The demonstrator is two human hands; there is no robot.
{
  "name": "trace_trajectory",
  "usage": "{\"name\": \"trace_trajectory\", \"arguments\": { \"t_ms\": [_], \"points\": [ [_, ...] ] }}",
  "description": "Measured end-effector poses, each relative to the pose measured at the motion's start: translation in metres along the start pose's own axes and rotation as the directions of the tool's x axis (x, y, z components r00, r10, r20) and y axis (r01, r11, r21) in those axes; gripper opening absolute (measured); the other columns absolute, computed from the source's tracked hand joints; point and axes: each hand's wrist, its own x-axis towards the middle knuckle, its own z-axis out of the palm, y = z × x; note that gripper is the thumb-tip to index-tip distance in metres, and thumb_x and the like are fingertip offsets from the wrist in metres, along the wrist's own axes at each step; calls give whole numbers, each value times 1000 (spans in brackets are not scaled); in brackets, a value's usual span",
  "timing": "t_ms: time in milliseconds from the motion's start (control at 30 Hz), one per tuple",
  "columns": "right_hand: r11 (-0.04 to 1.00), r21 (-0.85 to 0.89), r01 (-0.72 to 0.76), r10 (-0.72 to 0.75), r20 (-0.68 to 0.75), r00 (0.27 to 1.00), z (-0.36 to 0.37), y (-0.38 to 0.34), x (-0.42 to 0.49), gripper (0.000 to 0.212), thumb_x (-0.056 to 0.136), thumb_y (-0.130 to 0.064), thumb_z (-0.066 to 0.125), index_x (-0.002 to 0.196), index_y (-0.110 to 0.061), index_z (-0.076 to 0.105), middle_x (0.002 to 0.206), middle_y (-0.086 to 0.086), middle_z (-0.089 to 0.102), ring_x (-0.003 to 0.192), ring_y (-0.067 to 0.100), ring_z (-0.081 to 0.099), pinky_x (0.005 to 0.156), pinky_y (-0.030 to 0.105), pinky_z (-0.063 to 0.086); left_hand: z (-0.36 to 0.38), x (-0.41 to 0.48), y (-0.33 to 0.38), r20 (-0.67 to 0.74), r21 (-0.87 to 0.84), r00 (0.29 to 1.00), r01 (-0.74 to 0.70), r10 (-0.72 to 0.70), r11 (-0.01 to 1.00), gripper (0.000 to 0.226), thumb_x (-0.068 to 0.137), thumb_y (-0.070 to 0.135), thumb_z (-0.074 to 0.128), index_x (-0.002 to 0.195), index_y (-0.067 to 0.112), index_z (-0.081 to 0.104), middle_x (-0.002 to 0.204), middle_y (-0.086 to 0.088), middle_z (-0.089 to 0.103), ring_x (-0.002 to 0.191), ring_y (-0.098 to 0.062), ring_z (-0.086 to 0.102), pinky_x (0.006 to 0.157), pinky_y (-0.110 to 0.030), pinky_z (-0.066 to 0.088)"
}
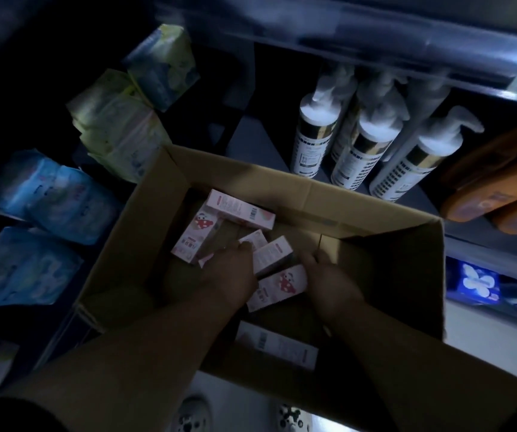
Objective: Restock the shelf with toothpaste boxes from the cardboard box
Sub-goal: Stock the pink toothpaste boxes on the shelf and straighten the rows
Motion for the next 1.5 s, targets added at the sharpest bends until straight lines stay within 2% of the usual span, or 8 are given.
{"name": "trace_trajectory", "arguments": {
  "t_ms": [233,367,567,633,733,967,1100,1500],
  "points": [
    [985,171,14,-13,-10,1000,-50,-13,-54,39,98,-27,53,135,-20,44,134,3,55,119,16,55,103,29,41,-62,-60,3,-97,-416,990,54,-103,908,23,86,35,65,101,31,48,116,3,59,97,-9,52,86,-31,47],
    [928,372,-5,2,8,1000,-87,-30,-83,24,87,-29,69,106,-27,55,122,-1,62,103,9,57,84,19,46,-110,-103,3,-171,-592,967,54,-191,804,37,86,32,68,118,22,52,113,2,62,91,-11,58,67,-20,45],
    [199,961,-190,-4,195,981,-132,-79,-124,36,84,-11,73,116,-4,59,106,17,71,91,29,72,67,33,59,-179,-179,-6,-377,-756,880,-112,-288,645,36,90,26,64,115,33,40,95,7,61,81,-6,62,62,-21,53],
    [108,986,-129,-78,138,987,-150,-102,-146,21,87,-3,67,107,-3,61,89,11,75,78,22,73,67,32,59,-200,-209,-10,-424,-780,845,-157,-327,605,31,91,23,62,111,36,41,92,8,63,76,-9,65,61,-25,56],
    [73,997,-30,-131,39,991,-167,-136,-175,22,88,-1,65,108,-6,56,83,9,73,76,19,69,84,37,54,-224,-253,-18,-463,-814,806,-221,-370,537,27,94,22,59,101,43,44,101,3,65,80,-15,68,63,-35,58],
    [-23,998,53,-331,-57,942,-166,-218,-261,31,88,1,62,113,-12,49,95,16,63,75,24,62,63,34,48,-246,-384,-45,-506,-859,663,-336,-552,385,20,101,25,44,119,33,46,108,3,61,86,-17,64,62,-36,56],
    [-92,996,-3,-433,-37,901,-135,-272,-326,42,90,0,59,128,-10,44,116,18,61,94,27,63,71,34,53,-231,-487,-76,-462,-886,614,-354,-640,299,44,87,33,68,125,27,47,106,-2,64,88,-22,67,62,-33,55],
    [51,996,-71,-698,87,710,15,-404,-569,23,97,-8,54,119,-1,52,115,24,60,93,26,63,79,35,57,-126,-817,-157,-444,-896,268,-154,-855,417,42,65,34,86,97,21,62,89,8,69,74,-4,64,55,-12,46]
  ]
}}
